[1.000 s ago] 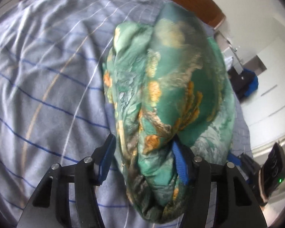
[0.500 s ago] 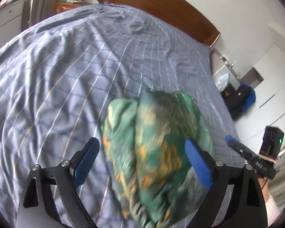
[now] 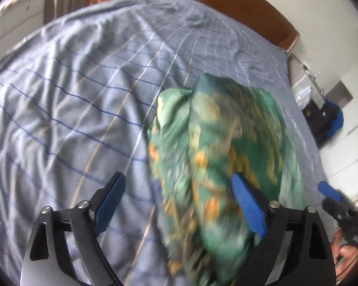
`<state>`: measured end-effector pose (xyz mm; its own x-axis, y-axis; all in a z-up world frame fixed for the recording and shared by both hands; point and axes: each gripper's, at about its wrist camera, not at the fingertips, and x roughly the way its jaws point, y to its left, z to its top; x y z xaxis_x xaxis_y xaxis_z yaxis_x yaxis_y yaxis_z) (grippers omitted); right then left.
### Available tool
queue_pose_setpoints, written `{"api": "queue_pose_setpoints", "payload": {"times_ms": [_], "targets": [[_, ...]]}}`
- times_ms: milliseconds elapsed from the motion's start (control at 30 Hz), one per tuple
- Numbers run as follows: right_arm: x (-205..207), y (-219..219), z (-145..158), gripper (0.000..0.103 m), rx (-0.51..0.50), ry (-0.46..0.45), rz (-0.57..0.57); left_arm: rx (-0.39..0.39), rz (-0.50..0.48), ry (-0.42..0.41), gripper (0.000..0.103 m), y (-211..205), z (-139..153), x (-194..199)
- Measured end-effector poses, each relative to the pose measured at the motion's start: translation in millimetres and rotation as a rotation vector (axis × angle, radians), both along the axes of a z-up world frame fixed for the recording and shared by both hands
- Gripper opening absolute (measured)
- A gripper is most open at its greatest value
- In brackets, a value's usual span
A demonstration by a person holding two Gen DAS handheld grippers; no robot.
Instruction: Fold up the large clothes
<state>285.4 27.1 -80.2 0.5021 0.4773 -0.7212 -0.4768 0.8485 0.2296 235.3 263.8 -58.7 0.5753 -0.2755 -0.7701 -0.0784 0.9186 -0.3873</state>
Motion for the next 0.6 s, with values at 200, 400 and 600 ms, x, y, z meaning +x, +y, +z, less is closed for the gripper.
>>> {"api": "queue_pose_setpoints", "payload": {"times_ms": [200,400,600], "targets": [[-42,21,-58,0.069,-0.138,0.121,0.081,0.082,0.029,0.014,0.097,-4,-2,-30],[-87,8,-11,0.081,-0.078,-0.029,0.057,0.207,0.084,-0.103,0.098,-7,31,-75],[-107,-16,2,0.091,-0.090,-0.081,0.001,0.323,0.094,-0.156,0.098,-19,45,-92]]}}
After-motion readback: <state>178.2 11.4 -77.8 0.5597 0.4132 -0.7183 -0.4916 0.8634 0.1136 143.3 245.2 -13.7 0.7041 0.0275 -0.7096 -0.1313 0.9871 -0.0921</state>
